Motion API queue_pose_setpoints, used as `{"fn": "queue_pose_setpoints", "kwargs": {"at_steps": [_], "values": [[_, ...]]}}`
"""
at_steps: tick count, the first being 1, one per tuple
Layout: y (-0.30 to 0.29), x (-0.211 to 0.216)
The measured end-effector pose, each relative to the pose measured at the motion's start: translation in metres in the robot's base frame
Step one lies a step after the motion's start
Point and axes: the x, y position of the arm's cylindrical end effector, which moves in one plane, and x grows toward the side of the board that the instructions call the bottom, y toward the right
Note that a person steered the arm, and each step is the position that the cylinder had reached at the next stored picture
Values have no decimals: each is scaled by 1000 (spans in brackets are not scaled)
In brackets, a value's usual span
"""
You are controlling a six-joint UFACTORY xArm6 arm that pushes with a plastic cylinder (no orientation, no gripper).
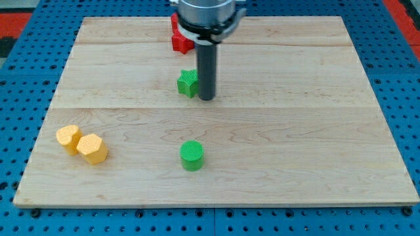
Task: Move the green star below left to the red star
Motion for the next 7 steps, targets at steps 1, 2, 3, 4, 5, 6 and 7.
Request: {"fn": "queue_pose_setpoints", "kwargs": {"at_steps": [1,2,3,4,5,6,7], "values": [[-32,-37],[-44,-38],[-58,-23],[-74,-48],[-58,-75],[-25,-37],[60,29]]}}
